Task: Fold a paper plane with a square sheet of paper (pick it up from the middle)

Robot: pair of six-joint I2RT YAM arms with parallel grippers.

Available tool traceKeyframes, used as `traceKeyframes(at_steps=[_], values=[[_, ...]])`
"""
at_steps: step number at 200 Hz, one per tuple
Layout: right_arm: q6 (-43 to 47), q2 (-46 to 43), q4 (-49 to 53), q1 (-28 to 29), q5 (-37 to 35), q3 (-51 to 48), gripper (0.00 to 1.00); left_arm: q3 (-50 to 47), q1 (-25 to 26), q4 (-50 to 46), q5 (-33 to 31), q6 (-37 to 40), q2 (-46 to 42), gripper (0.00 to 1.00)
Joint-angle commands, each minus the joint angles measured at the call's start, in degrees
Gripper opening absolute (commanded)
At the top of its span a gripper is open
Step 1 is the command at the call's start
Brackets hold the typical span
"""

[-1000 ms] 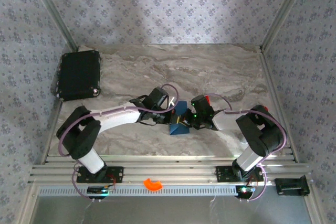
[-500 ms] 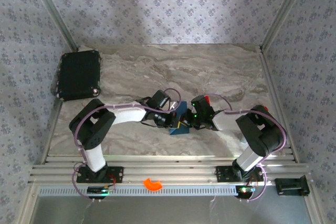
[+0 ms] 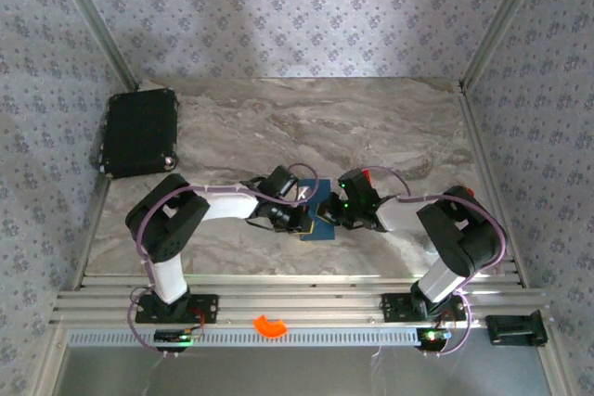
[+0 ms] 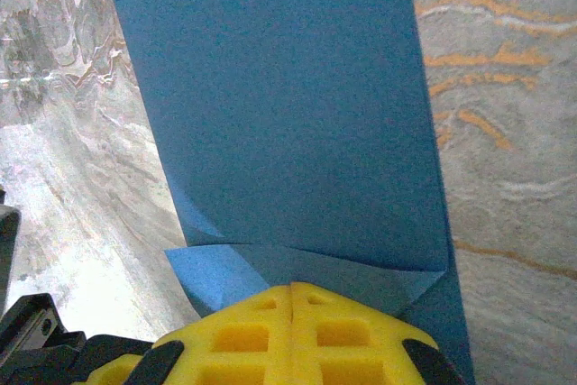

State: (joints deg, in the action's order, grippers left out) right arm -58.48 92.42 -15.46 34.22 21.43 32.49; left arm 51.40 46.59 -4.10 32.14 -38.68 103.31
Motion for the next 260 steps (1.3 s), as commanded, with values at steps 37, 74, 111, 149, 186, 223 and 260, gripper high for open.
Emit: traceKeyframes(at_steps=[37,74,111,149,186,223,260], values=[[0.36,2.54,7.21,-0.38,-3.52,-2.78,0.06,-2.52,-0.47,-0.6,0.18,1.47,-0.23,0.01],[0.35,2.48,7.38,-0.39,-3.63,-3.0,0.06,-3.18,-0.53,-3.62,-1.27,3.52,-2.03,0.01],[0.21,2.43,7.26,-0.42,-3.68,-2.99,0.06,-6.2,-0.48,-4.63,-1.2,5.28,-3.32,0.02],[0.21,2.56,7.29,-0.38,-3.75,-2.96,0.06,-9.05,-0.51,-7.32,-2.11,7.59,-6.09,0.02],[0.01,2.59,6.92,-0.38,-3.87,-3.06,0.06,-9.48,-0.52,-9.83,-2.24,9.35,-9.8,0.03],[-0.11,2.58,6.95,-0.31,-3.85,-2.96,0.06,-7.91,-0.94,-9.16,-4.21,8.06,-13.04,0.02],[-0.22,2.72,6.7,-0.31,-3.77,-3.01,0.06,-4.27,-1.1,-2.24,-3.56,3.32,-11.41,0.02]])
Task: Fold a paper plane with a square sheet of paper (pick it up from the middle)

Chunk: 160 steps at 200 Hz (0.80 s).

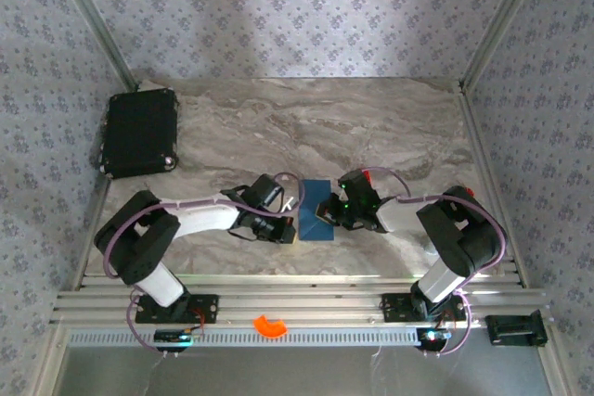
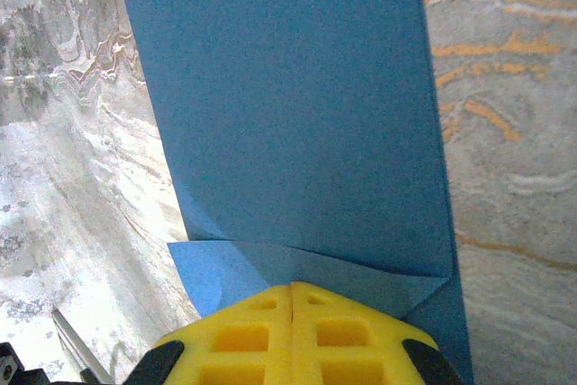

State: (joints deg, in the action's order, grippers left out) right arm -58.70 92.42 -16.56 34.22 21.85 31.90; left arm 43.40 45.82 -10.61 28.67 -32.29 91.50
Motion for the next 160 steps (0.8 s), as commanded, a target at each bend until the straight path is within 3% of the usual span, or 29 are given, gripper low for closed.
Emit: traceKeyframes(at_steps=[1,64,90,115,160], values=[[-0.01,2.74,7.73,-0.3,-4.18,-2.39,0.06,3.81,-0.36,4.45,-0.01,-3.14,0.5,0.02],[-0.06,2.84,7.33,-0.3,-3.54,-2.19,0.06,10.92,-0.33,6.67,1.93,-3.84,11.5,0.04],[0.13,2.16,7.07,-0.39,-2.87,-2.07,0.06,8.91,0.35,5.34,0.83,-2.5,12.9,0.04],[0.97,1.23,7.22,-0.38,-1.92,-0.99,0.08,7.05,1.83,-0.04,-4.03,0.65,12.81,0.01],[3.07,-5.72,12.64,0.82,-4.1,2.29,0.11,1.42,2.28,2.61,-5.19,-1.02,11.69,0.0]])
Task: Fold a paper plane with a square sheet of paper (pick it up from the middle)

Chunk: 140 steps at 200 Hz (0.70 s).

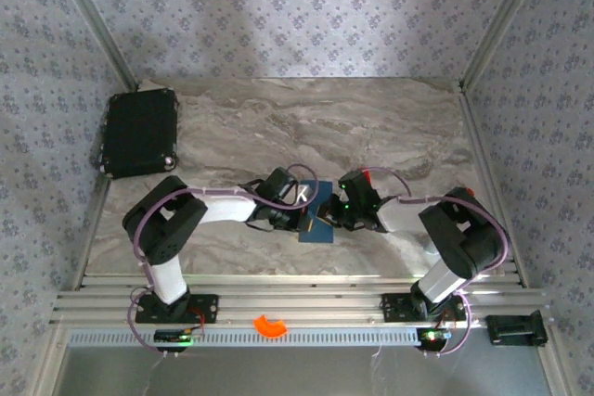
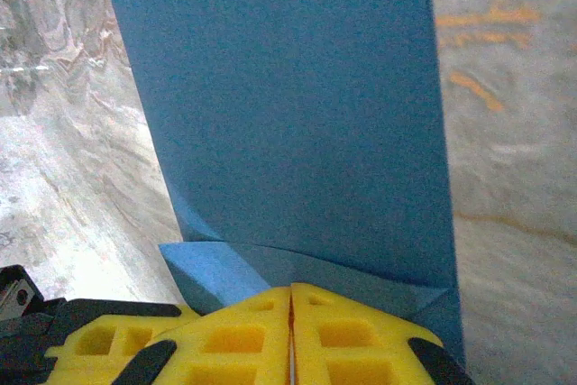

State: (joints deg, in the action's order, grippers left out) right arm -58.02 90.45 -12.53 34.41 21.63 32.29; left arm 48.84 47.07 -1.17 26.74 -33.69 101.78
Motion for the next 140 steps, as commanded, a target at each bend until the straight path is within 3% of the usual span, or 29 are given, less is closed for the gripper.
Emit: traceKeyframes(at_steps=[1,62,140], values=[[2.48,-3.82,8.82,0.68,-3.96,1.98,0.11,-4.02,1.02,-6.83,-3.31,0.38,1.41,0.0],[-1.69,0.01,2.04,4.96,-5.15,-1.03,0.08,-2.3,1.17,-7.79,-4.32,0.65,2.11,0.0],[2.85,-3.36,4.14,-7.0,-1.77,-3.43,0.06,-3.32,1.16,-7.85,-4.68,1.01,2.03,0.0]])
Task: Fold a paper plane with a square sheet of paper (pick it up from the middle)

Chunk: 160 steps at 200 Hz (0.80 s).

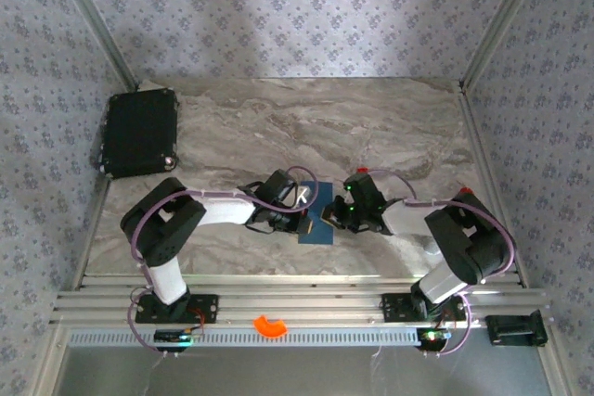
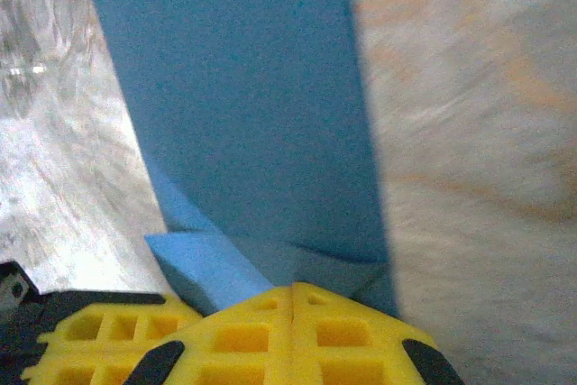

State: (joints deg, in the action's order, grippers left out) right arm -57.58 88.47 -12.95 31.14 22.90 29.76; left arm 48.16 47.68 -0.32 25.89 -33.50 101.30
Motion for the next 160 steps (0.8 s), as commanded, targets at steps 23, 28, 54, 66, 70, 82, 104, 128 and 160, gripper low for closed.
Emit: traceKeyframes(at_steps=[23,28,54,66,70,82,104,128,160], values=[[3.15,-3.34,6.14,-5.02,-3.07,-0.01,0.06,-2.55,0.59,-8.73,-3.74,0.88,2.67,0.0],[3.18,-3.8,6.33,-4.89,-3.12,0.2,0.06,-2.62,0.65,-8.67,-3.79,0.82,2.6,0.0],[1.87,-7.2,6.81,-3.17,-3.97,1.07,0.05,-2.66,0.67,-8.31,-3.89,0.39,2.28,0.0],[0.74,-7.27,4.86,-1.79,-4.32,1.02,0.05,-2.51,0.88,-8.34,-4.07,0.27,2.11,0.0],[0.38,-6.84,4.15,-1.1,-4.43,1.08,0.05,-2.49,0.95,-8.43,-4.22,0.32,2.07,0.0],[-0.23,-4.74,2.58,0.78,-3.97,2.32,0.05,-2.25,1.02,-8.52,-4.52,0.17,2.06,0.0],[-0.34,0.55,2.08,3.44,-3.43,4.64,0.04,-1.9,1.02,-8.44,-4.53,-0.16,2.06,0.0],[-0.78,3.72,2.61,2.67,-3.84,3.35,0.03,-1.4,1.19,-8.91,-4.62,-0.17,1.59,0.0],[-0.87,4.48,-2.71,-0.82,-2.41,-1.83,0.02,-0.49,1.21,-9.43,-4.71,0.01,1.37,0.0]])
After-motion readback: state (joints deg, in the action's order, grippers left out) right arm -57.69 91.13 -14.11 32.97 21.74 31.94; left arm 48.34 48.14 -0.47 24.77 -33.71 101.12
